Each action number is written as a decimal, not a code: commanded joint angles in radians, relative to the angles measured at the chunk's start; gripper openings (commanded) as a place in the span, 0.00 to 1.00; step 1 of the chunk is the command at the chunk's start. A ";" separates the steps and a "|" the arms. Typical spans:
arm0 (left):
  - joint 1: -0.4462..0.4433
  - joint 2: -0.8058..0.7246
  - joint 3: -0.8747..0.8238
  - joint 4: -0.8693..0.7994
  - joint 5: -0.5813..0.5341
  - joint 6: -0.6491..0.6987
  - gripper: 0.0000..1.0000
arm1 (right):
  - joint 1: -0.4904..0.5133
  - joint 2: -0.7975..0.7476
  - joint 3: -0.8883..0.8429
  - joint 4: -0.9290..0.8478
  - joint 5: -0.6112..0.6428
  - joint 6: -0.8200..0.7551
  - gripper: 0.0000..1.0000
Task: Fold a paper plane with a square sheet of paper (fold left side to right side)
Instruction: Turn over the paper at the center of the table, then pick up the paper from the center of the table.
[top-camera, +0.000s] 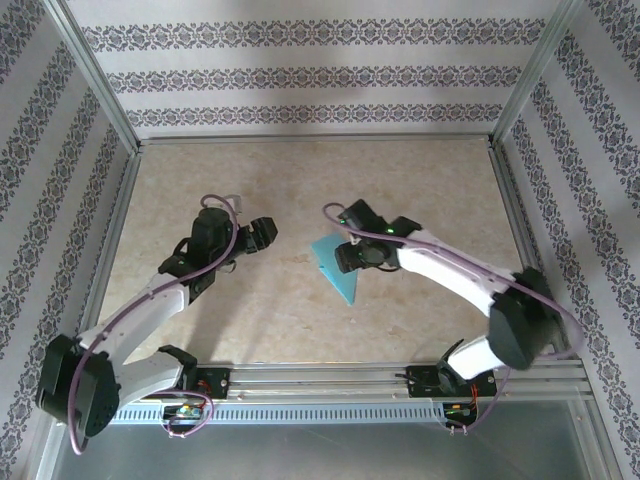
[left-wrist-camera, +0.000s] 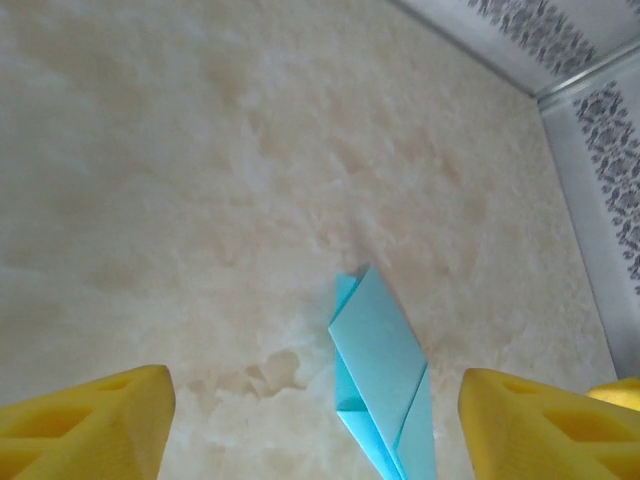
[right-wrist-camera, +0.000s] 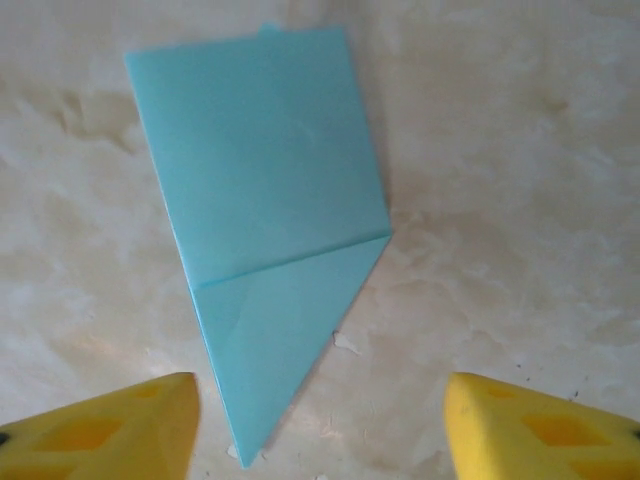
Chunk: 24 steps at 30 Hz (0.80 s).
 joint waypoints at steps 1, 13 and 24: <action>-0.009 0.081 -0.004 0.117 0.112 -0.085 0.72 | -0.075 -0.116 -0.115 0.227 -0.148 0.119 0.78; -0.138 0.464 0.079 0.373 0.248 -0.248 0.65 | -0.345 -0.414 -0.446 0.509 -0.365 0.349 0.98; -0.179 0.673 0.165 0.486 0.296 -0.309 0.50 | -0.449 -0.527 -0.523 0.505 -0.420 0.381 0.98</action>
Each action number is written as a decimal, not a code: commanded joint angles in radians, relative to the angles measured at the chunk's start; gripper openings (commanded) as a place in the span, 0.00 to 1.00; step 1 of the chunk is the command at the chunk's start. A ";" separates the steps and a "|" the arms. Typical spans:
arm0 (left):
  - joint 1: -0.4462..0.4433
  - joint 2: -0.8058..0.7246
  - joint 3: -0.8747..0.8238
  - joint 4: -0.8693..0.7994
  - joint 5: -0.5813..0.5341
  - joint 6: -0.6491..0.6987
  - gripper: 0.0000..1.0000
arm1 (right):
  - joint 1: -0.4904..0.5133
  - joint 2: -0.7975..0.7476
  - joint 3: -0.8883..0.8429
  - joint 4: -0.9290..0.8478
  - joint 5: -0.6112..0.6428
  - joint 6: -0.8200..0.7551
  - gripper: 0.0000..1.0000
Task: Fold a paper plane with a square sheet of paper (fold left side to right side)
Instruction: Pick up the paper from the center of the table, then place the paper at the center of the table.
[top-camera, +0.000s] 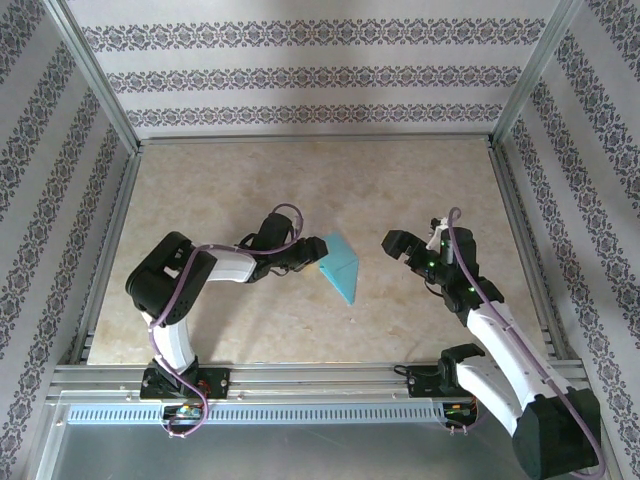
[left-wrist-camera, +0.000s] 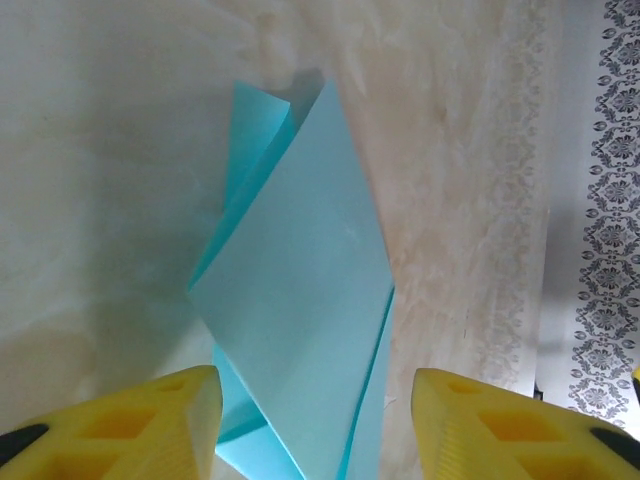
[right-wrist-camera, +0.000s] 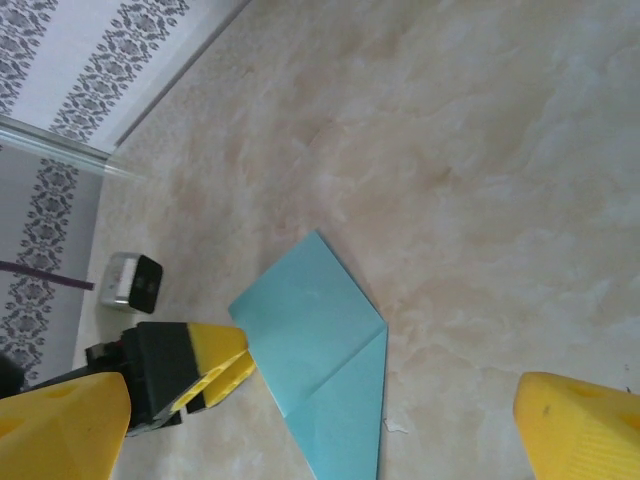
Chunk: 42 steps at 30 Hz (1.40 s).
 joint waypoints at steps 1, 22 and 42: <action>-0.010 0.027 0.038 0.067 0.020 -0.026 0.47 | -0.011 -0.025 -0.016 0.017 -0.034 0.013 0.98; 0.135 -0.346 -0.045 0.089 0.350 0.242 0.00 | -0.003 0.191 0.034 0.181 -0.446 -0.111 0.98; 0.157 -0.315 -0.071 0.308 0.511 0.092 0.00 | 0.203 0.349 0.182 0.363 -0.493 -0.081 0.74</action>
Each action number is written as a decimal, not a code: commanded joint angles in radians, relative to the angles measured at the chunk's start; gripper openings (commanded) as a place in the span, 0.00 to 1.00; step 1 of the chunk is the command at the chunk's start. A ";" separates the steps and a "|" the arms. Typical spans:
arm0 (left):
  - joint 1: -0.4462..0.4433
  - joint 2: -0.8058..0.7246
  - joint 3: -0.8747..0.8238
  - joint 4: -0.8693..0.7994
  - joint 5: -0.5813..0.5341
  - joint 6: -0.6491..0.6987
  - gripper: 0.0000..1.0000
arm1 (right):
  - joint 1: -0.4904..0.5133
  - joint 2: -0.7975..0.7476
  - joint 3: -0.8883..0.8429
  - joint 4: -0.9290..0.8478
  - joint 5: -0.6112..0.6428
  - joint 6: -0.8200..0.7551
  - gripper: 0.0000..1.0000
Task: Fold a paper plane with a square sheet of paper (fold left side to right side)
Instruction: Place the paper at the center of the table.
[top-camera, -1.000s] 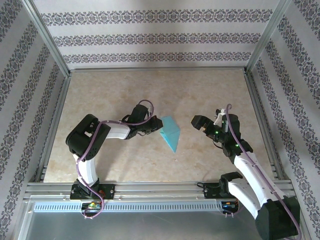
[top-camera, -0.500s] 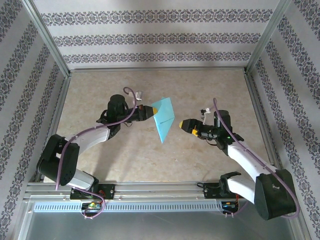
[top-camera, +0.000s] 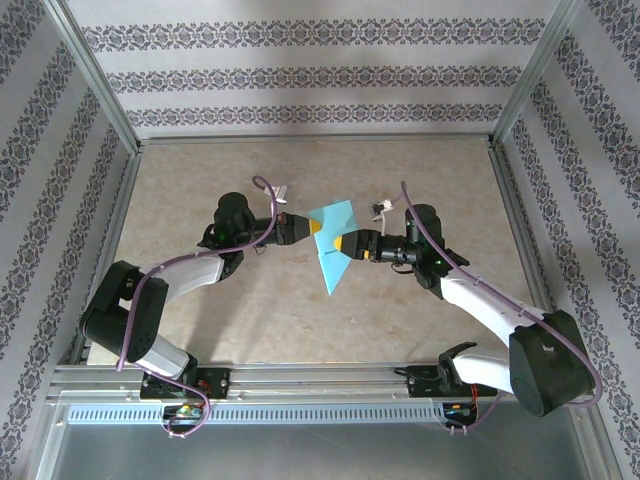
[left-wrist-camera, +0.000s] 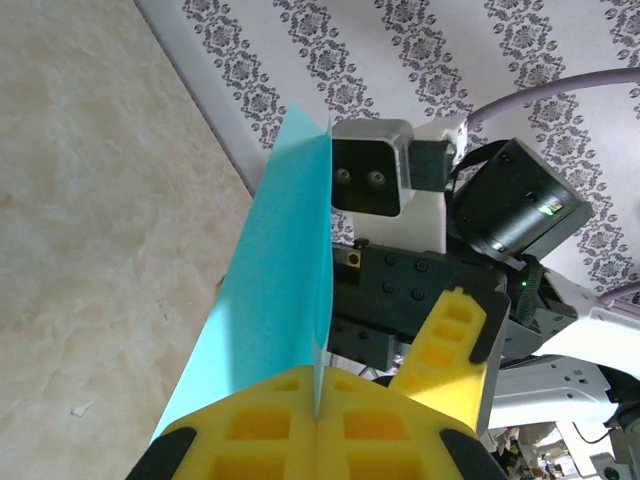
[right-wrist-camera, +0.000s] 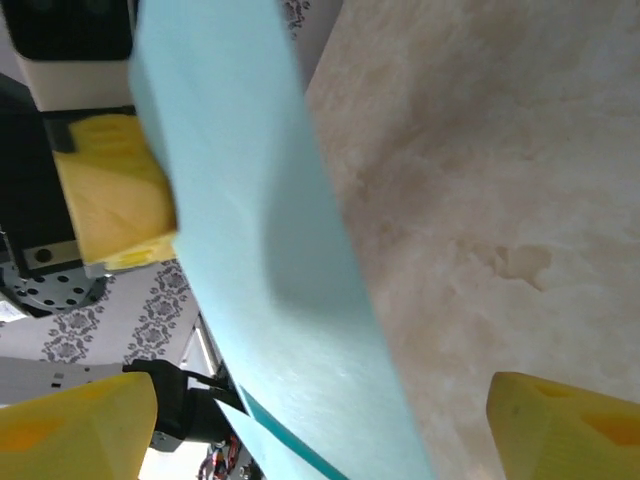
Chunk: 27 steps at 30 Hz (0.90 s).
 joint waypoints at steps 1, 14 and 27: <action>0.014 -0.001 -0.003 -0.030 0.009 0.045 0.00 | 0.005 -0.011 0.040 0.007 -0.023 -0.022 0.71; 0.014 -0.009 0.008 -0.171 0.000 0.129 0.00 | -0.008 0.022 0.113 -0.097 0.001 -0.083 0.51; 0.014 -0.032 0.017 -0.291 -0.009 0.207 0.00 | -0.027 0.079 0.166 -0.155 0.056 -0.115 0.34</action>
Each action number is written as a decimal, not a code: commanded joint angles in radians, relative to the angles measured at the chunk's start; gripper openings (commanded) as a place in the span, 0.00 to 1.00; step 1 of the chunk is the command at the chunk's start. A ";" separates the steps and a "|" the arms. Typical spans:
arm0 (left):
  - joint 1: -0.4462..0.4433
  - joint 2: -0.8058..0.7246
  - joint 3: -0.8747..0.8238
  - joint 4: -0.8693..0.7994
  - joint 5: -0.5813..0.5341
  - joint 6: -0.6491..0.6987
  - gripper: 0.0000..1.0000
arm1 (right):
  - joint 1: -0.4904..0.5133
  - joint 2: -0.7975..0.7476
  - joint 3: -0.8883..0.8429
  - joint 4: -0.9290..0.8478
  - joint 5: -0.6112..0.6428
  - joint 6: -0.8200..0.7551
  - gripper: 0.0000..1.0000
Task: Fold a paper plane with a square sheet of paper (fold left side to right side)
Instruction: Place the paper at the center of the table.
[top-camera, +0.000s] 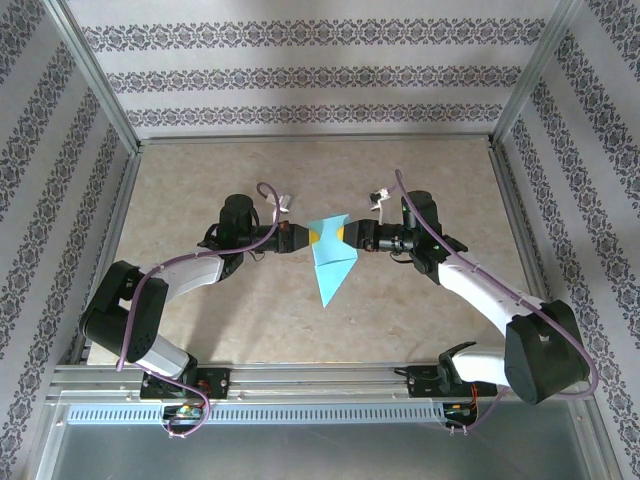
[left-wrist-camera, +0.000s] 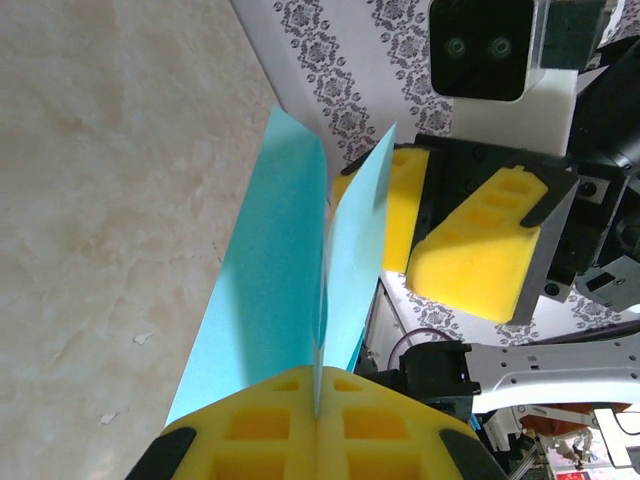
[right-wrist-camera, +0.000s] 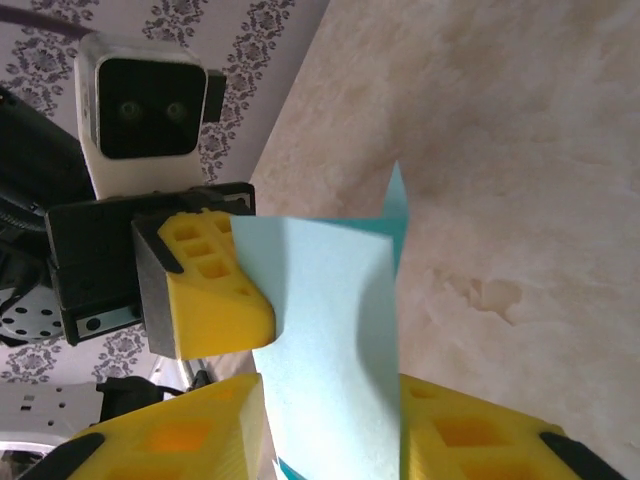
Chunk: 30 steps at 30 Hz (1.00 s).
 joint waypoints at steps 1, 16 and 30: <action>0.013 -0.030 0.016 -0.060 -0.006 0.060 0.00 | -0.010 0.010 0.036 -0.013 0.013 -0.031 0.32; 0.021 -0.093 0.099 -0.593 -0.326 0.358 0.50 | -0.001 0.176 0.039 -0.048 0.139 -0.027 0.00; -0.277 -0.171 0.176 -0.888 -0.750 0.533 0.51 | -0.026 0.310 0.079 -0.255 0.295 0.078 0.00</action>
